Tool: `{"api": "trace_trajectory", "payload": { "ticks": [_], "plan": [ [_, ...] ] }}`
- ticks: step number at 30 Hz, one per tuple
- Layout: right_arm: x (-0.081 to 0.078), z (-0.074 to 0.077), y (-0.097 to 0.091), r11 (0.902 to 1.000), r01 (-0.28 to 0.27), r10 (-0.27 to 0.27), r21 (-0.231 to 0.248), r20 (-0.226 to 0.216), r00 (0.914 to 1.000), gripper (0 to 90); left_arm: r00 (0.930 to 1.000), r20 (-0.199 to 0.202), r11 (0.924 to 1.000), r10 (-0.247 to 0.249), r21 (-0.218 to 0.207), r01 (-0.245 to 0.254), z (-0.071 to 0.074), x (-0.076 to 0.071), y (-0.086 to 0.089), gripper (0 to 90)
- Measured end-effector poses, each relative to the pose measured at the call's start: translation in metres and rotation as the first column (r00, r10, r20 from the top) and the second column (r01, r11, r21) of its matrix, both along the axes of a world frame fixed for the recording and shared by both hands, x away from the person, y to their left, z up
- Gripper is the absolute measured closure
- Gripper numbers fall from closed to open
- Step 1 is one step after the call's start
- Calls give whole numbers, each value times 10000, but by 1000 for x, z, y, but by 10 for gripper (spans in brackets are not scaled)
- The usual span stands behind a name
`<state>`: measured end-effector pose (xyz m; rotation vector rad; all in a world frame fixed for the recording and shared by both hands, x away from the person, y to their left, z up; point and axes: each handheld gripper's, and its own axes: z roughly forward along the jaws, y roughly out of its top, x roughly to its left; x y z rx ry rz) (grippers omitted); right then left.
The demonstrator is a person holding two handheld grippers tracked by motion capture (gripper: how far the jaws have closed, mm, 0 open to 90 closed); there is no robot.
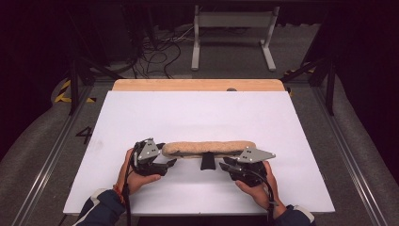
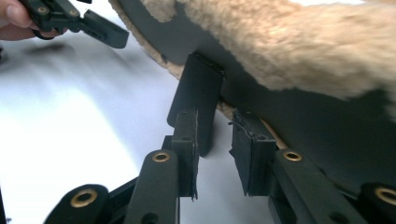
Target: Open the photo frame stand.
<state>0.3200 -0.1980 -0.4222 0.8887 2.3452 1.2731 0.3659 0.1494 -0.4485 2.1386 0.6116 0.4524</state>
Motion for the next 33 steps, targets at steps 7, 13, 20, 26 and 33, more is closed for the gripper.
{"api": "trace_trajectory", "payload": {
  "ticks": [7,13,20,26,33],
  "plan": [
    [-8,6,-19,9994,273,-275,234,110,9996,728,9998,-33,9995,-186,-269,185,5,-3,8,264],
    [-12,8,-35,9981,504,-509,362,112,9986,748,9992,-60,9978,-396,-541,392,10,-6,14,264],
    [-13,8,-54,9933,1105,-1110,336,127,9937,756,9965,-315,9945,-769,-738,744,11,-6,14,275],
    [-8,6,-66,9869,1553,-1552,430,-49,9879,766,9962,-285,9937,-821,-787,797,13,-6,15,287],
    [-3,7,-73,9804,1897,-1896,538,-73,9818,817,9961,-232,9912,-855,-1035,826,15,-7,19,361]
  ]
}}
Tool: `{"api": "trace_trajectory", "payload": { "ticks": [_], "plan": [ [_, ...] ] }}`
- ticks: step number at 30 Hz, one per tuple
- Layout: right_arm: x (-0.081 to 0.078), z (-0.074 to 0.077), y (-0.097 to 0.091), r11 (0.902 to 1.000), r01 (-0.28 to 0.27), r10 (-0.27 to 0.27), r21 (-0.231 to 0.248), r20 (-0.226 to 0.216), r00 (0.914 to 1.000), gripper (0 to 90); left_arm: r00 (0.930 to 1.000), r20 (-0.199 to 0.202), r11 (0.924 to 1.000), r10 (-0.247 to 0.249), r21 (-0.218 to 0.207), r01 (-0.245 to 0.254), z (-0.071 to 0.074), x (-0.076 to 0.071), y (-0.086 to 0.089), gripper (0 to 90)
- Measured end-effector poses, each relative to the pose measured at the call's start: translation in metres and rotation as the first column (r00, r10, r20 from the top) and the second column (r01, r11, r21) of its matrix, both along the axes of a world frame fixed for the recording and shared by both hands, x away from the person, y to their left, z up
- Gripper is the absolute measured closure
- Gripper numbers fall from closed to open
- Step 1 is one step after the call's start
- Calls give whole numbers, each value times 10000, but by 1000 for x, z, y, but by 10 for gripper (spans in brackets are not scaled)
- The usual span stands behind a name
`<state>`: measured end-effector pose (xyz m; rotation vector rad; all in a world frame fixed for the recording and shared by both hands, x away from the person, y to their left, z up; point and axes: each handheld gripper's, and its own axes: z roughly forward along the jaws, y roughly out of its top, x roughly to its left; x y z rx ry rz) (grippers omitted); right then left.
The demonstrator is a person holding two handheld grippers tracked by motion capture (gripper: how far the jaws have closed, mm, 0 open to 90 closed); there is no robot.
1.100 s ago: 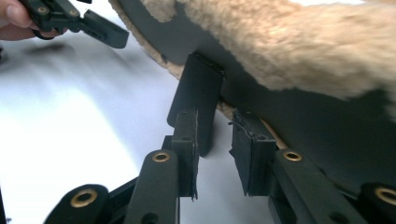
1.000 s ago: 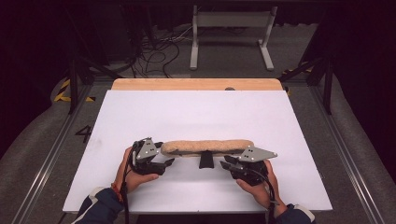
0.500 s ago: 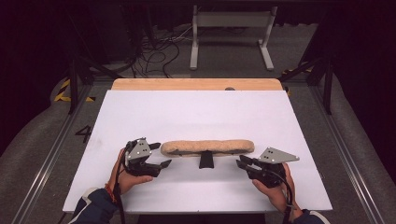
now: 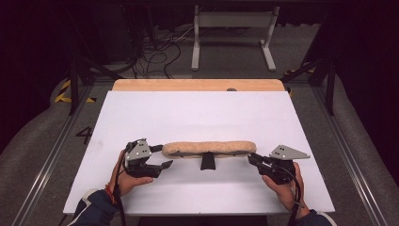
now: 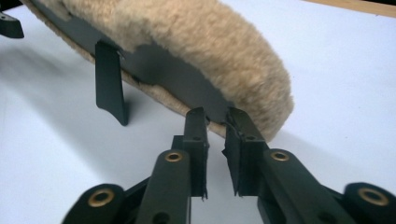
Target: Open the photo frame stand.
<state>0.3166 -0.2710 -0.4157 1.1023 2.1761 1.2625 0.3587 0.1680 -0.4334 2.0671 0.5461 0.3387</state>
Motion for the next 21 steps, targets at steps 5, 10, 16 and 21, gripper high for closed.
{"api": "trace_trajectory", "payload": {
  "ticks": [5,10,16,21],
  "plan": [
    [-1,5,0,9999,-13,11,113,198,9998,865,10000,-16,10000,-20,-89,20,1,-1,2,390],
    [1,5,0,10000,-11,12,-11,277,9996,864,10000,-14,9999,-44,-161,43,1,0,2,407],
    [3,4,0,9998,101,-96,-169,308,9995,860,9999,-129,9994,-64,-346,59,0,3,3,424],
    [4,5,0,9999,131,-129,-110,236,9996,857,9996,-271,9982,-88,-601,72,-1,6,3,435]
  ]
}}
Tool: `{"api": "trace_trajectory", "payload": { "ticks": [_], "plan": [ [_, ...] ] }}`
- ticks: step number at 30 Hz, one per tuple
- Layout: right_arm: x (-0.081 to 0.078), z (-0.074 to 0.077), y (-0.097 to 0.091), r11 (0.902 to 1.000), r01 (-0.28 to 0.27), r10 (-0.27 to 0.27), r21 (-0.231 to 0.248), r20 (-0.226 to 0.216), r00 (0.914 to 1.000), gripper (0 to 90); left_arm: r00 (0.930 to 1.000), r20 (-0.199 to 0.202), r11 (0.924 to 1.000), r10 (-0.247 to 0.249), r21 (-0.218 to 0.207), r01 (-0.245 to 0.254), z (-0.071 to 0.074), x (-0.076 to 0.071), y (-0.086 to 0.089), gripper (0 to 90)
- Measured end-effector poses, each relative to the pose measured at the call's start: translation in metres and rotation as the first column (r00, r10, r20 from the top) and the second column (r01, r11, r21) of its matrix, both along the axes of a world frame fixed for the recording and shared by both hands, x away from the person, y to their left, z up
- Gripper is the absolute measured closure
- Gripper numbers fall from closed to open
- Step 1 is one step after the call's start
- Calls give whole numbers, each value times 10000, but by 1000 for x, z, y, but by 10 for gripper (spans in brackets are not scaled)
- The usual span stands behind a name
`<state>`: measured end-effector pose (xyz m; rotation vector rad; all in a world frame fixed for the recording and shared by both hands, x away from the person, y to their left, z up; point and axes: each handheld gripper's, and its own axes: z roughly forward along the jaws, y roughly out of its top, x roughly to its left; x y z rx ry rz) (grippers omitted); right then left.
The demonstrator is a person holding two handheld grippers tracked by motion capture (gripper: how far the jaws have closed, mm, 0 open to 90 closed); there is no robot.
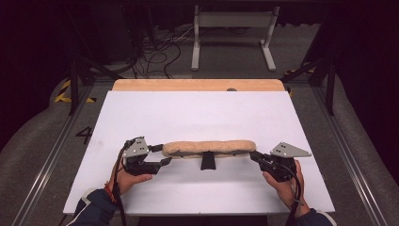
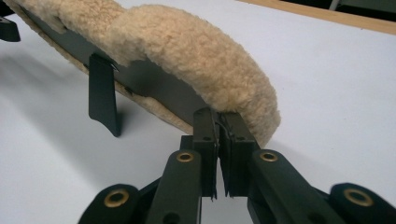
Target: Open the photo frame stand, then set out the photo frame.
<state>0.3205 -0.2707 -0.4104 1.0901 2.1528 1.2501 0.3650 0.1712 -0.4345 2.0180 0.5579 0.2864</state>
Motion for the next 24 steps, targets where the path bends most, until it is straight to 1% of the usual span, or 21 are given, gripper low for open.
{"api": "trace_trajectory", "payload": {
  "ticks": [1,3,6,10,12,15,17,18,19,22,23,24],
  "plan": [
    [0,0,0,10000,-6,6,-22,1,10000,859,10000,17,10000,-36,59,36,0,1,1,436],
    [0,-1,0,10000,10,-10,8,-54,10000,860,10000,34,10000,-3,27,3,0,1,1,440],
    [1,-1,0,10000,11,-11,-80,-22,10000,863,9999,123,9998,-21,175,19,0,2,0,437],
    [2,-1,2,9999,-42,41,-110,-108,9999,863,9997,176,9999,-155,55,155,0,7,0,438],
    [3,-2,2,9999,-41,40,-143,-96,9999,863,9999,83,9999,-144,-12,144,0,8,-2,443],
    [3,-2,2,9999,-24,23,-137,-122,9999,863,9998,135,9999,-163,55,163,0,6,-3,449],
    [3,-2,3,9998,-51,49,-183,-144,9999,864,9997,229,9999,-111,114,108,1,5,-2,476],
    [4,-3,2,9999,-41,39,-163,-169,9999,863,9996,265,9999,-25,164,21,2,4,-2,504],
    [4,-3,2,9999,-30,27,-105,-216,9998,863,9994,332,9996,-42,281,32,2,4,-1,555],
    [5,-5,0,10000,59,-61,-62,-373,9993,863,9991,427,9990,8,452,-28,4,1,-1,581],
    [6,-6,-1,9999,94,-97,-72,-409,9991,863,9986,530,9985,-26,551,-3,4,-1,-2,585],
    [6,-7,-1,9999,123,-127,-81,-419,9990,862,9986,530,9985,-26,551,-3,4,-1,-2,590]
  ]
}}
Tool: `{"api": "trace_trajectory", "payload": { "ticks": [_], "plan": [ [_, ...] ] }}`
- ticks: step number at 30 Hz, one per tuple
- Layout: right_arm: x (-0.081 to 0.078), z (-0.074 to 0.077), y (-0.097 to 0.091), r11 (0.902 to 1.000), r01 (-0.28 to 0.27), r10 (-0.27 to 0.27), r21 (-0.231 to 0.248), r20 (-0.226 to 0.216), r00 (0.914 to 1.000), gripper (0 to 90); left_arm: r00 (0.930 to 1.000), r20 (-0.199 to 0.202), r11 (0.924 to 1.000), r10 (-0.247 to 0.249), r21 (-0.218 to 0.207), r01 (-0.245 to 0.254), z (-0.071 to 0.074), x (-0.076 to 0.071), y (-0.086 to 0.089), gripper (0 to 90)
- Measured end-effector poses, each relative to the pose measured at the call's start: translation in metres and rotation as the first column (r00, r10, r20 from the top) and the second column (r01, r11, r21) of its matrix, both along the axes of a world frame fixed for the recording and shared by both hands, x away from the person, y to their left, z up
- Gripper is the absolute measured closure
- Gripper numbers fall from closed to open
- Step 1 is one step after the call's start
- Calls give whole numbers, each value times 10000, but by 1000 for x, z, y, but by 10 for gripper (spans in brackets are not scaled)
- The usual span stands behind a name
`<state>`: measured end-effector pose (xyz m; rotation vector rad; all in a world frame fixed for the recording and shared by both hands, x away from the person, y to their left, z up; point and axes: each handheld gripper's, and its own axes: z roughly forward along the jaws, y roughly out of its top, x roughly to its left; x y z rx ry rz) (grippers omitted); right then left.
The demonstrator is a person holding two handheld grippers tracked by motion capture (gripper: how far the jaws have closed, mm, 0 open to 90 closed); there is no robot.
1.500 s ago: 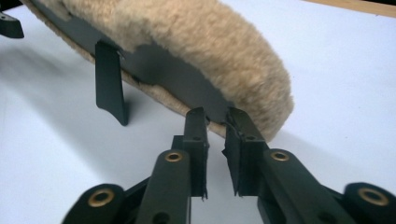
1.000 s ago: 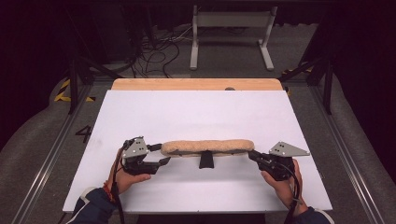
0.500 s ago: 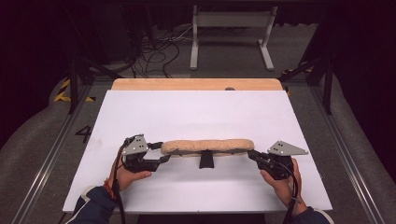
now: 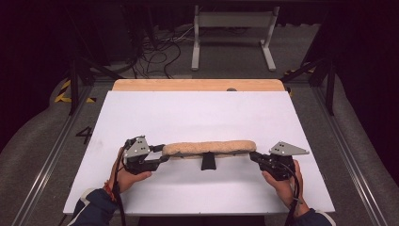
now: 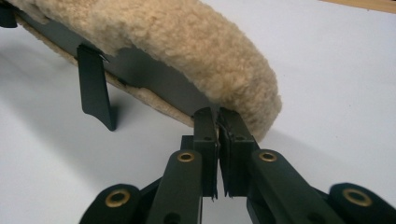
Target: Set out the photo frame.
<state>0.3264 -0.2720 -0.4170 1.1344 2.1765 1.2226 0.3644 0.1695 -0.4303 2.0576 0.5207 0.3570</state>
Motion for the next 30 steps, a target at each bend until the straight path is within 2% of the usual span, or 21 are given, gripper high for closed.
{"api": "trace_trajectory", "payload": {
  "ticks": [2,8,17,23,30],
  "plan": [
    [0,0,0,10000,35,-35,1,-21,10000,862,10000,37,10000,-44,56,44,0,-2,0,593],
    [8,-1,-2,9998,174,-173,78,-91,9998,851,9991,-83,9990,-407,-168,405,-1,-4,4,605],
    [19,-1,-1,9994,332,-332,13,-26,9994,856,9987,-86,9984,-509,-236,507,-1,-6,3,613],
    [25,-1,-1,9992,401,-400,69,-50,9992,856,9980,70,9981,-622,-47,622,0,-11,0,623],
    [26,-4,-2,9992,394,-394,12,-157,9991,850,9956,567,9961,-742,512,713,1,-19,-5,635]
  ]
}}
